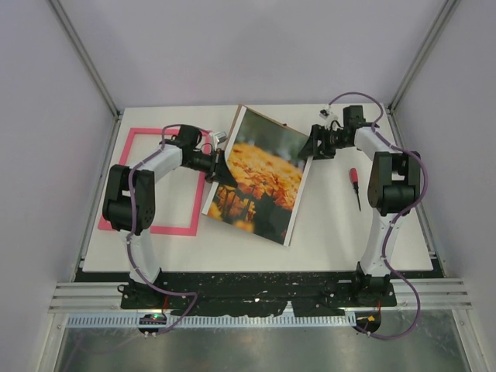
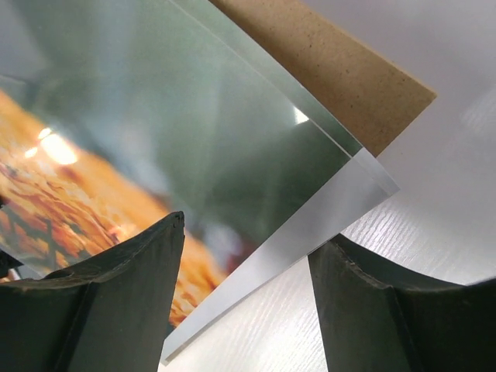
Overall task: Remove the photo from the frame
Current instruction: Remove the photo frame item from the center of the board.
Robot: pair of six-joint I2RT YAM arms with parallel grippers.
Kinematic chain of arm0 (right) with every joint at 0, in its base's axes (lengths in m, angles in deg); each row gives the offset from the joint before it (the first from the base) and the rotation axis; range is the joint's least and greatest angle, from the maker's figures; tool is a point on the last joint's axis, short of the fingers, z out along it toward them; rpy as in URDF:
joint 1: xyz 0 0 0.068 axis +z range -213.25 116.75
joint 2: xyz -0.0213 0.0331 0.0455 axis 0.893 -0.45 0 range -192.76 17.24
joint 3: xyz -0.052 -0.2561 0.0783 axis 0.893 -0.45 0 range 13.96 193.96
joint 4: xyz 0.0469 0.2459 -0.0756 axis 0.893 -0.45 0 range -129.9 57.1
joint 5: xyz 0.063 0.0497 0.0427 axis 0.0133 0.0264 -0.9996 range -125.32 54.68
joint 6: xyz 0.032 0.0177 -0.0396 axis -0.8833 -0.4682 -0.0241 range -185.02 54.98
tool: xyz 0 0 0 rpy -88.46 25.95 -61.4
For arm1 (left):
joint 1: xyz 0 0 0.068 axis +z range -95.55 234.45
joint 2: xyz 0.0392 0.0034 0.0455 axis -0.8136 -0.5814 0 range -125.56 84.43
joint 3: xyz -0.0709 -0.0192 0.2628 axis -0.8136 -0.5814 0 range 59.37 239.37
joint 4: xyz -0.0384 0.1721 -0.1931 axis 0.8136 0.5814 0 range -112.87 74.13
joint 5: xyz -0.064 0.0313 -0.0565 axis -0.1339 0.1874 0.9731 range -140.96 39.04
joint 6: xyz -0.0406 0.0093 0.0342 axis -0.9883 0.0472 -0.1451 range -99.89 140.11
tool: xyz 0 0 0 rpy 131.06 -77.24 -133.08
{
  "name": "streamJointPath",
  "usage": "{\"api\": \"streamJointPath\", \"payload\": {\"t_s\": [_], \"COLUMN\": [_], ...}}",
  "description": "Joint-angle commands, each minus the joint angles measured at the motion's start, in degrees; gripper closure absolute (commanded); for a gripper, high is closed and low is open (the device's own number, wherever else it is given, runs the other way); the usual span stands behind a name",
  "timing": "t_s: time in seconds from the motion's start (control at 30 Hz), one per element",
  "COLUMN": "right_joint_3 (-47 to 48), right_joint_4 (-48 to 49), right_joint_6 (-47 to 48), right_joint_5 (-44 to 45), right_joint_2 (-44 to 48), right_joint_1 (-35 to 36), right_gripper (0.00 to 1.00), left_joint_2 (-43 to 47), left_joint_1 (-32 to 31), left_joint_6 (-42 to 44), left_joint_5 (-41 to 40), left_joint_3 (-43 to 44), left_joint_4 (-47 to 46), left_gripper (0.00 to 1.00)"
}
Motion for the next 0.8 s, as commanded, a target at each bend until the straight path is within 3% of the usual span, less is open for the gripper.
{"api": "streamJointPath", "payload": {"t_s": [0.0, 0.4, 0.57, 0.67, 0.77], "right_joint_3": [0.21, -0.58, -0.50, 0.29, 1.35], "right_joint_4": [-0.72, -5.38, -4.94, -5.99, -7.75], "right_joint_6": [2.58, 9.43, 9.70, 10.14, 9.96], "right_joint_5": [1.10, 10.07, 3.84, -1.68, -5.39], "right_joint_2": [4.69, 7.15, 6.28, 4.17, 2.24], "right_joint_1": [2.75, 5.04, 5.31, 5.04, 3.90], "right_gripper": [0.33, 0.36, 0.41, 0.52, 0.56], "left_joint_2": [0.17, -2.20, -3.34, -3.87, -4.66], "left_joint_1": [0.11, 0.11, 0.11, 0.11, 0.11], "left_joint_6": [0.61, -0.01, -0.27, -0.36, -0.62], "left_joint_5": [1.50, 0.44, 0.35, 0.61, 0.97], "left_joint_3": [0.27, 0.45, 0.45, 0.44, 0.53], "left_joint_4": [-2.78, -2.78, -2.87, -2.87, -2.87], "left_gripper": [0.97, 0.93, 0.88, 0.85, 0.82]}}
